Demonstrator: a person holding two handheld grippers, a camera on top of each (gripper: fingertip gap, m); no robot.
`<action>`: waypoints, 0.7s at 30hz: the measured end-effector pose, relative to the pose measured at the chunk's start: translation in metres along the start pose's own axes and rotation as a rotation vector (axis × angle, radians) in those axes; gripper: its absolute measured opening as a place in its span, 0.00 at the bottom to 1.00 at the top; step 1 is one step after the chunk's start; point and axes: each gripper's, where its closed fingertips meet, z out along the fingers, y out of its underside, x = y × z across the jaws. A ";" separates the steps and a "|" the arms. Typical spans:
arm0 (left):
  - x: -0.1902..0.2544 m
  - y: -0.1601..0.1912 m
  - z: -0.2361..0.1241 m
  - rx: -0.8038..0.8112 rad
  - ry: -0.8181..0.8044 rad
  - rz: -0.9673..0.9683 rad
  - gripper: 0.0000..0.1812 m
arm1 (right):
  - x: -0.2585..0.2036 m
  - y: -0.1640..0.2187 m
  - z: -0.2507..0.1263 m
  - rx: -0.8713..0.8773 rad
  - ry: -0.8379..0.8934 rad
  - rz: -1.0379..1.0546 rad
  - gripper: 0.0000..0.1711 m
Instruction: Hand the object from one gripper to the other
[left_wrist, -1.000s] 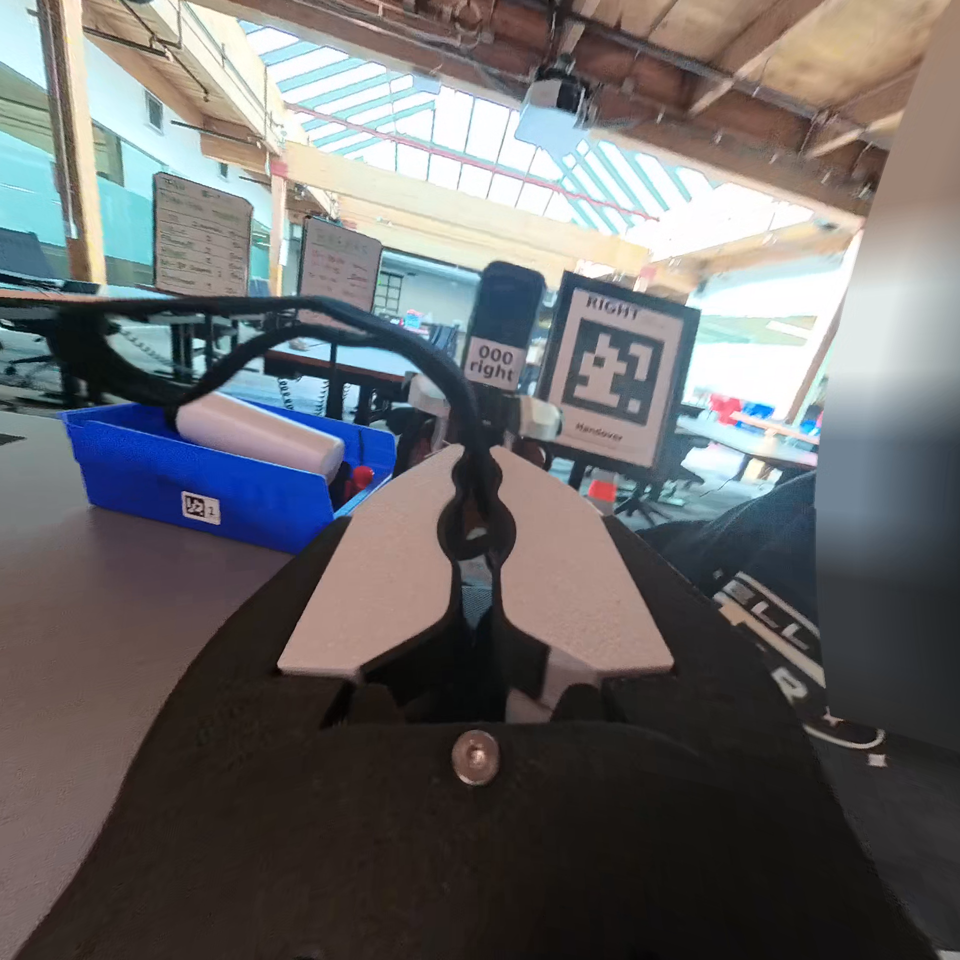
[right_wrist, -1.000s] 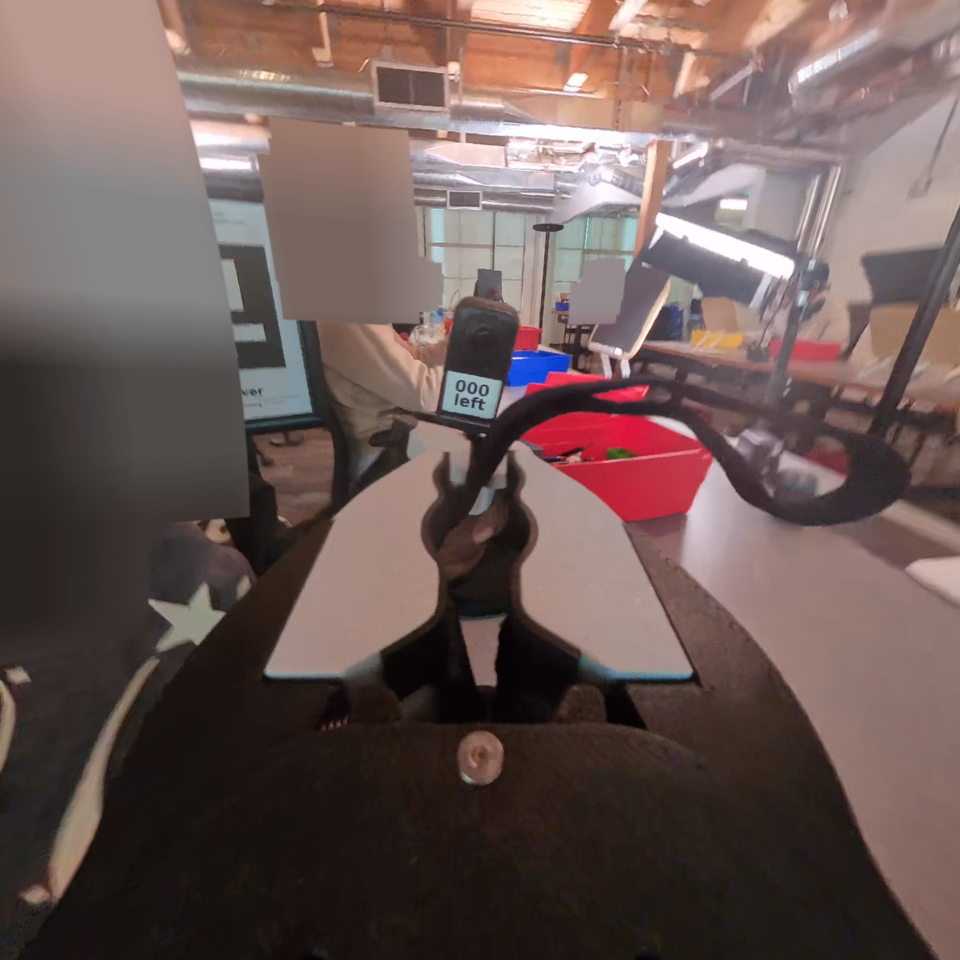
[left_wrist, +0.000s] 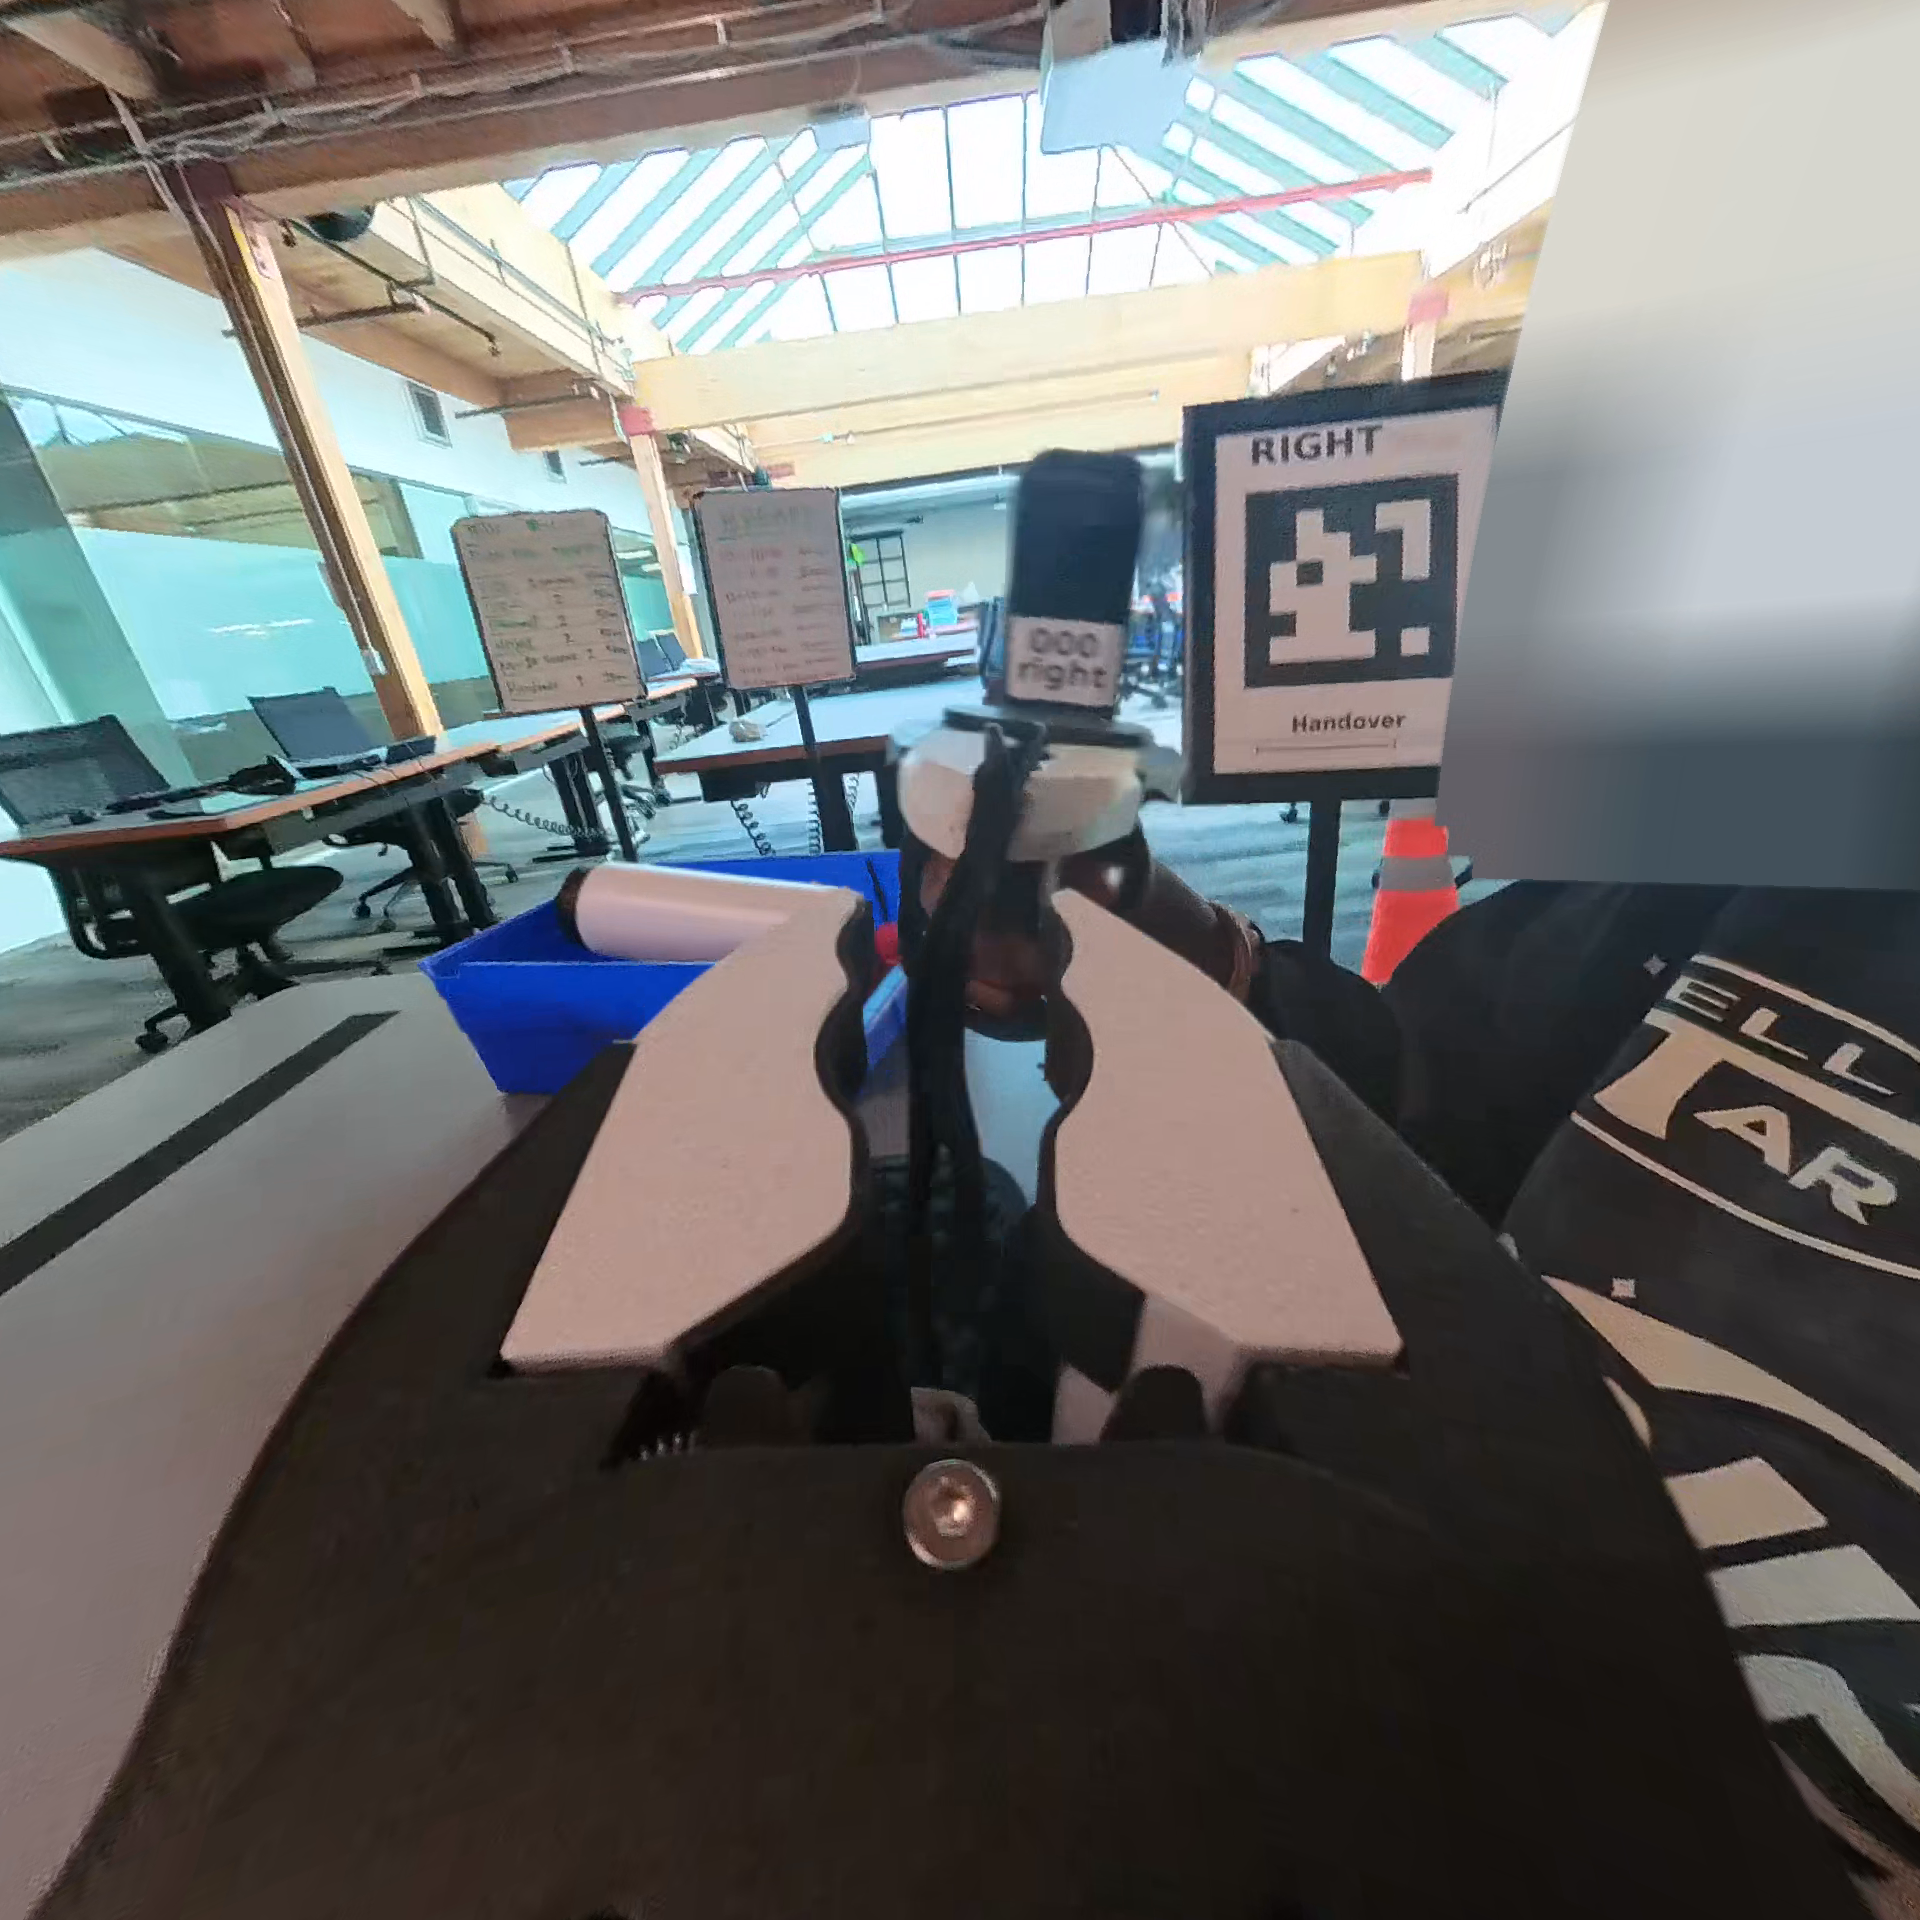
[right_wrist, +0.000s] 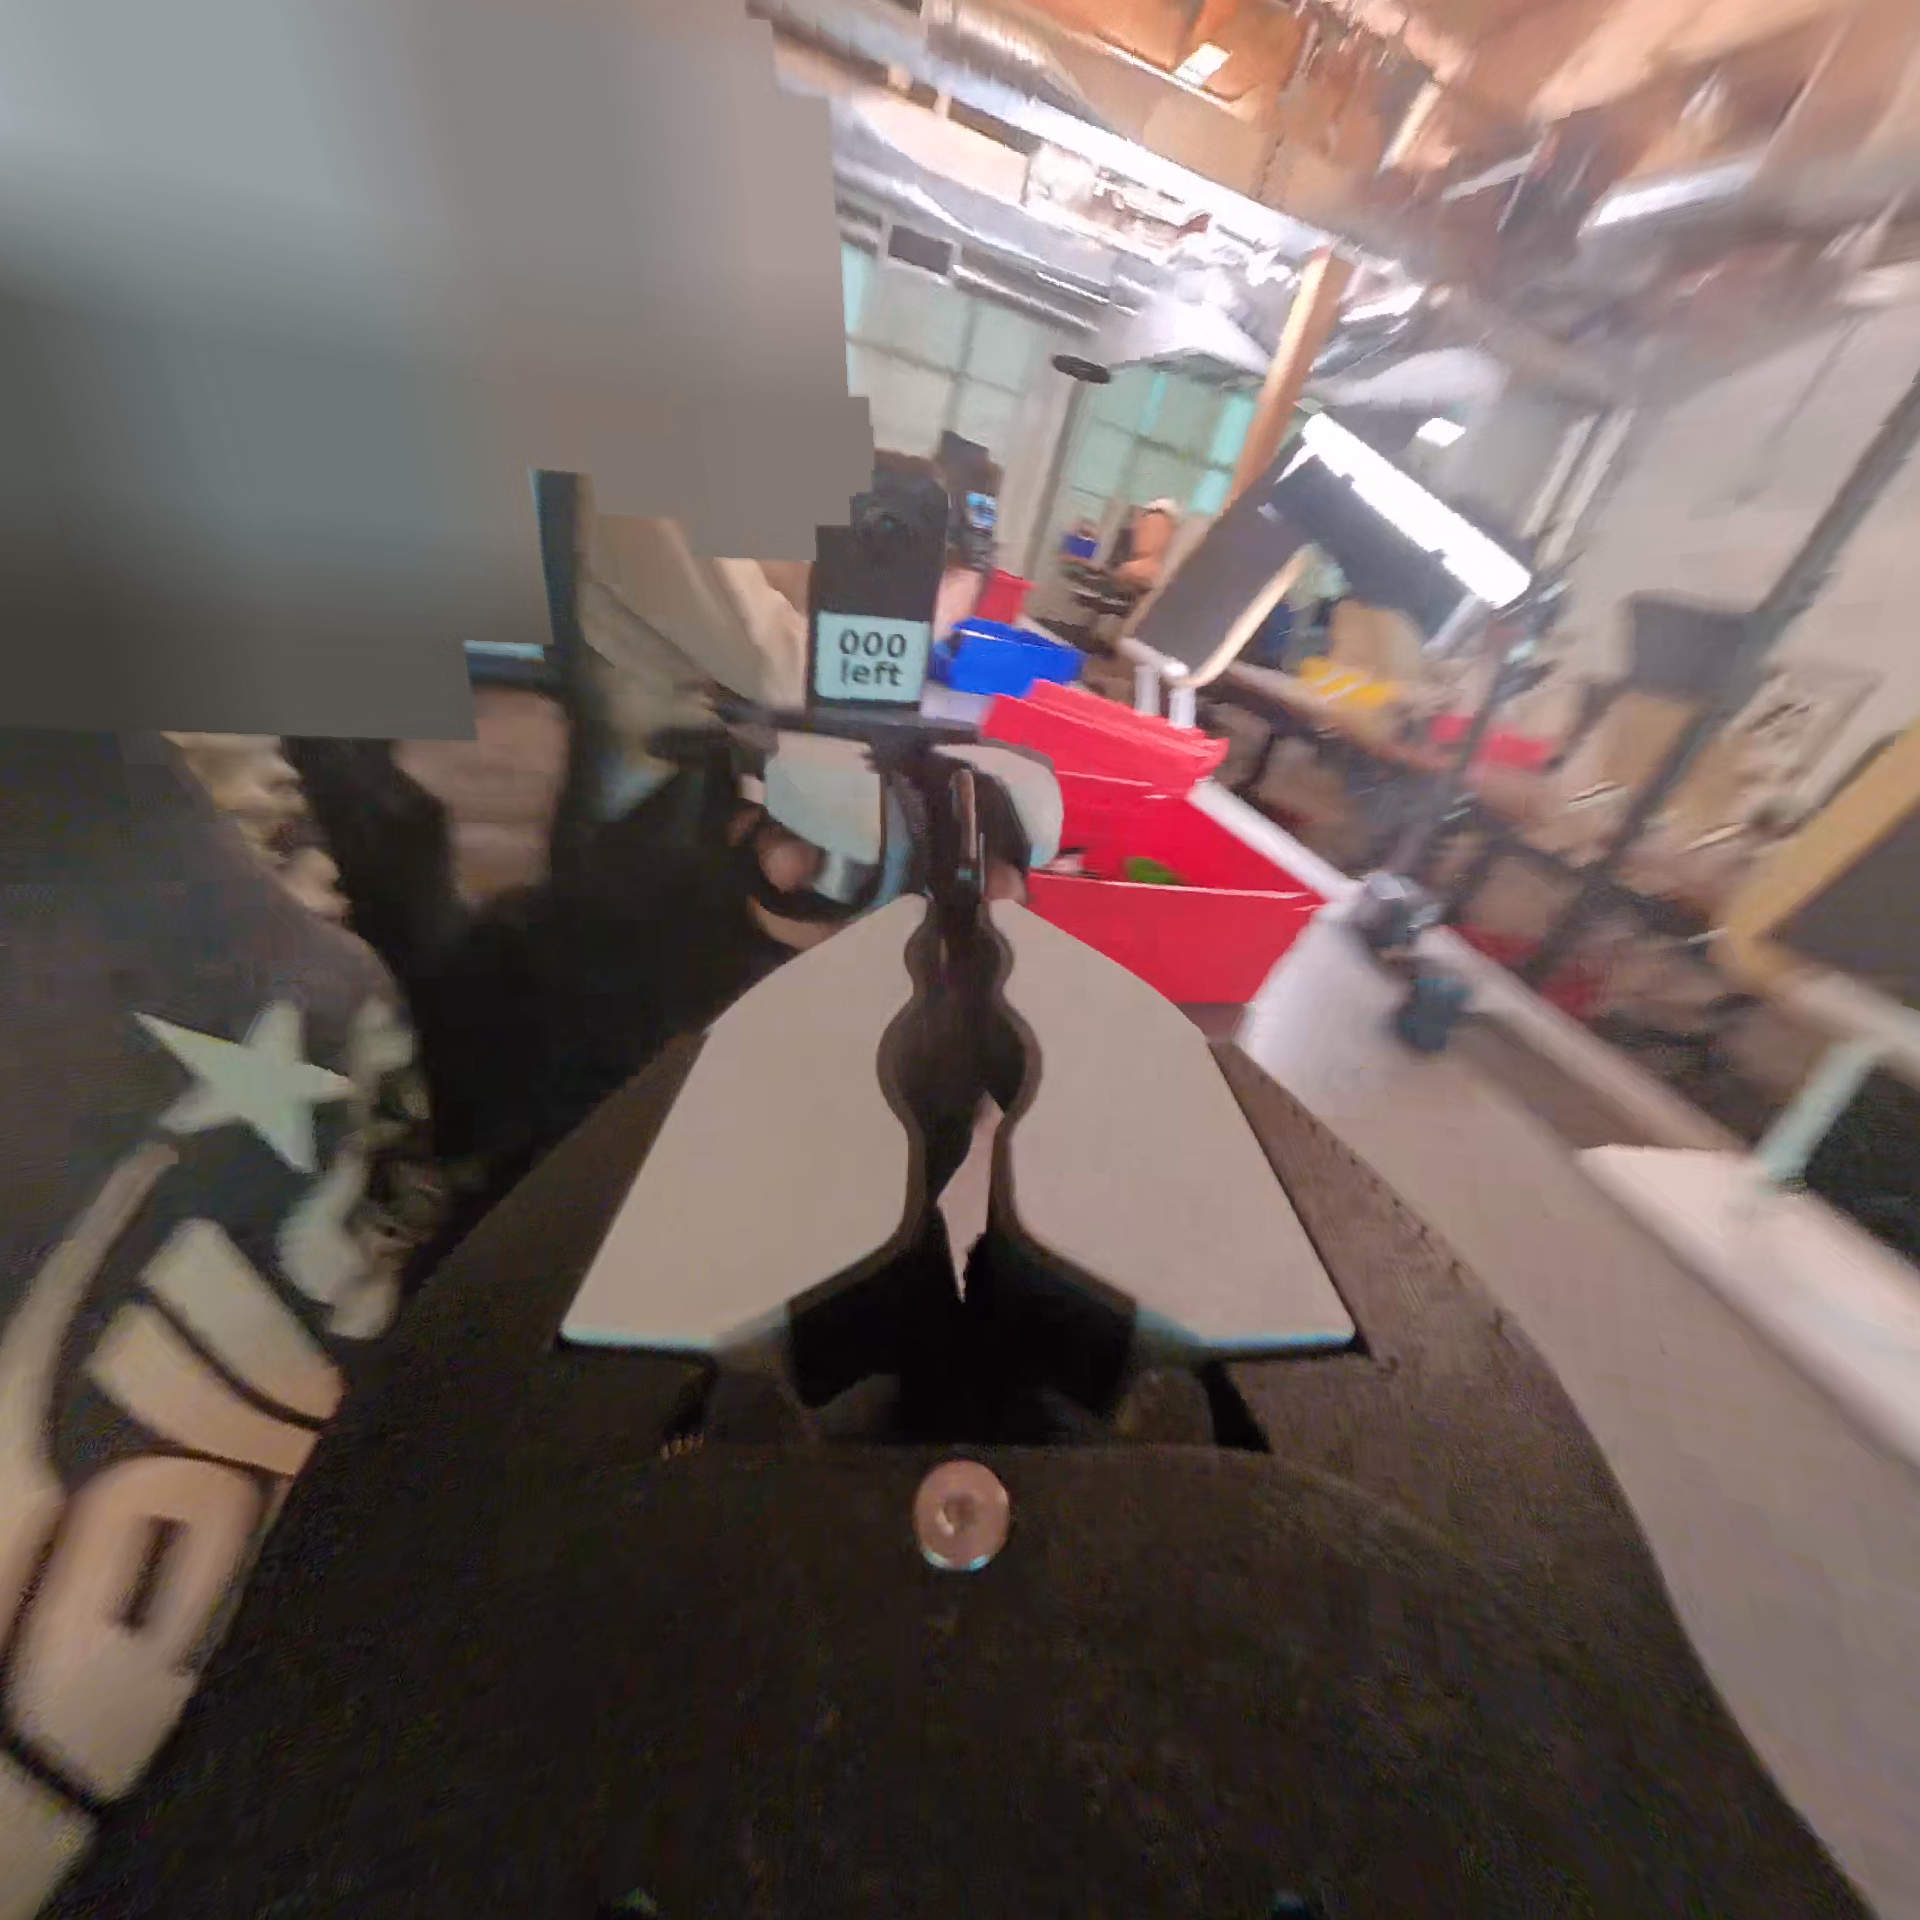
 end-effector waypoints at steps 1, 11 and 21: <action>0.001 0.003 0.003 -0.014 0.003 -0.018 0.15 | -0.001 0.001 0.000 0.011 -0.038 0.095 0.03; 0.008 0.013 0.016 -0.017 0.098 -0.188 0.02 | -0.005 0.001 0.005 0.036 -0.110 0.293 0.04; 0.001 -0.015 0.007 0.220 0.146 -0.389 0.03 | -0.009 0.017 0.024 0.016 -0.138 0.352 0.13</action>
